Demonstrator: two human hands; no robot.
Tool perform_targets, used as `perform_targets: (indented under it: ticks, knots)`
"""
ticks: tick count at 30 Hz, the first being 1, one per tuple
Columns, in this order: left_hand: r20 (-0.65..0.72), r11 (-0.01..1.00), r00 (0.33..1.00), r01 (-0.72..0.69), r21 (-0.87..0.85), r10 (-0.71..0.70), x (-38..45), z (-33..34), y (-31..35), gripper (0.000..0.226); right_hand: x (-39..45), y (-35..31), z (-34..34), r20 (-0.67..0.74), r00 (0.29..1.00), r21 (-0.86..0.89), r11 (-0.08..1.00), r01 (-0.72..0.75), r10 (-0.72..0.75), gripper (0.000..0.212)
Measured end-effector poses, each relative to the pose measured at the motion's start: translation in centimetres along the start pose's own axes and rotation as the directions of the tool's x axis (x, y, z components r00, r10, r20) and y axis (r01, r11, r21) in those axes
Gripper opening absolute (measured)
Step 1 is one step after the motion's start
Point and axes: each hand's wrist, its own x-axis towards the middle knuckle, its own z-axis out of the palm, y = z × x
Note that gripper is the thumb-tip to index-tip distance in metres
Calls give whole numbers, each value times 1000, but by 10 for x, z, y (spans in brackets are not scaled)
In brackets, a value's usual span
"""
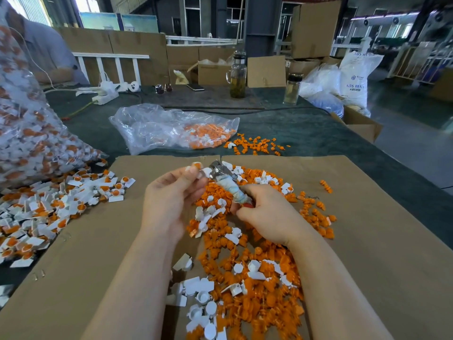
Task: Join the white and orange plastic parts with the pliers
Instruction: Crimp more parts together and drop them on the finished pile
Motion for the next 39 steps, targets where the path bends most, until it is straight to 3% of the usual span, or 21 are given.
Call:
perform_targets:
  ticks: [4,9,13,16,18,20,21,23,25,28,30,36,39]
  knots:
    - [-255,922,939,125,-367,-229,17,-24,12,12,3,9,2,-129,989,-54,996,-77,69,6]
    - [-374,712,876,-52,-700,-305,34,-59,26,29,10,20,3,-221,966,-158,972,-171,134,9]
    - [-408,573,877,-204,-794,-253,37,-74,32,38,12,26,4,-275,951,-224,953,-204,139,21]
    - [-375,621,919,-223,-752,-124,39,-90,26,43,12,27,4,-286,948,-242,946,-213,141,27]
    - [-428,651,896,-255,-715,-119,35,-91,22,48,13,27,6,-278,951,-246,947,-205,134,27]
    - [-410,618,902,-246,-746,-136,37,-82,25,46,14,26,8,-280,953,-259,947,-191,116,27]
    - [-428,717,890,-196,-669,-157,35,-75,29,36,14,26,9,-278,955,-279,943,-182,102,28]
    - [-409,955,904,-4,-298,-123,29,-59,33,21,15,24,13,-252,965,-327,932,-155,72,22]
    - [-274,995,960,70,74,-47,23,-48,28,19,15,21,17,-226,973,-356,927,-120,39,10]
    - [-36,830,999,24,557,-5,14,-32,15,13,16,17,23,-242,970,-386,919,-79,-18,18]
    - [77,703,996,-23,710,-45,11,-25,8,13,17,16,26,-244,969,-421,905,-65,-44,26]
    - [197,448,974,-128,885,-112,16,-24,-2,18,17,18,32,-223,974,-511,856,-77,-45,46]
    - [227,379,965,-162,911,-131,14,-22,-4,26,17,18,32,-227,973,-523,847,-97,-29,39]
